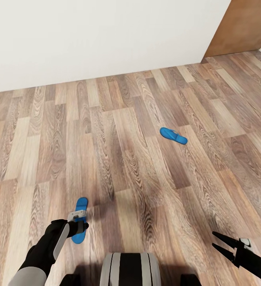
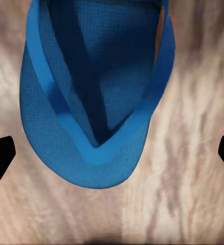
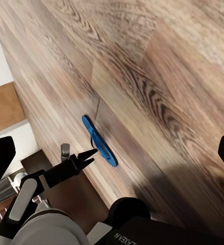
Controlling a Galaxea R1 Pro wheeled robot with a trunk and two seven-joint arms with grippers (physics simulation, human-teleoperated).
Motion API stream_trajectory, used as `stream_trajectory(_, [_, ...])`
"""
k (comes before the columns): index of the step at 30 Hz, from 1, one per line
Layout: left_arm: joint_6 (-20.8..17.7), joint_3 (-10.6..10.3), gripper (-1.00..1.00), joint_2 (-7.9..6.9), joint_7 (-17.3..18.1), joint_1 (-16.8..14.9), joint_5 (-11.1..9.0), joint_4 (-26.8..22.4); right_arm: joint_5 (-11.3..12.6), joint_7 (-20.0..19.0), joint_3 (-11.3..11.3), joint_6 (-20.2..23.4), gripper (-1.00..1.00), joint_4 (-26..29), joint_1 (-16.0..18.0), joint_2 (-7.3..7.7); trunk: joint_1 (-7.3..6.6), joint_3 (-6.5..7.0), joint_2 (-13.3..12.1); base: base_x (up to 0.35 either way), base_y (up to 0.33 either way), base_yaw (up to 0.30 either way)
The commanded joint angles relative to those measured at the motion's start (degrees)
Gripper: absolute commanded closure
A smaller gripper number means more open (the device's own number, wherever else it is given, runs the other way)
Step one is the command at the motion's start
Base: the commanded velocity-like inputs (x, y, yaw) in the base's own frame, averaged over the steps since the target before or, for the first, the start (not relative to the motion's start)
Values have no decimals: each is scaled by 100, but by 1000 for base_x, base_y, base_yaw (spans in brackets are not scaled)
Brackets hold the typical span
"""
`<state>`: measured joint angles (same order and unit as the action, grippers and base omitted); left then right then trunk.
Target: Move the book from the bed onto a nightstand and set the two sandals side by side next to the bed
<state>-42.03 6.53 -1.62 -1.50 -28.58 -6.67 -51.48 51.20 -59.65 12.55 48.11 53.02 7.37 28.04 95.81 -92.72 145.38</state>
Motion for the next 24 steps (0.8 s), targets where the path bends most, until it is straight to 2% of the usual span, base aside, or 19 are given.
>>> stream_trajectory(1, [-26, 8, -100, -2, -16, 0, -52, -6, 13, -6, 2, 30, -100, -1, 2, 0, 1, -3, 1, 216, 0, 0])
stream_trajectory(6, [-25, 6, -100, -5, -17, 0, -54, -5, 15, -5, 2, 31, -100, -2, 2, 0, 1, -3, 1, 144, 0, 0])
stream_trajectory(16, [-24, 14, -100, -5, -16, 1, -54, -3, 14, -6, 2, 31, -100, 0, 2, 0, 1, -3, 1, 26, 3, 0])
stream_trajectory(24, [-24, 15, -100, -5, -16, 1, -54, -3, 20, -5, 2, 30, -100, -2, 2, 0, 1, -3, 1, 139, 92, 0])
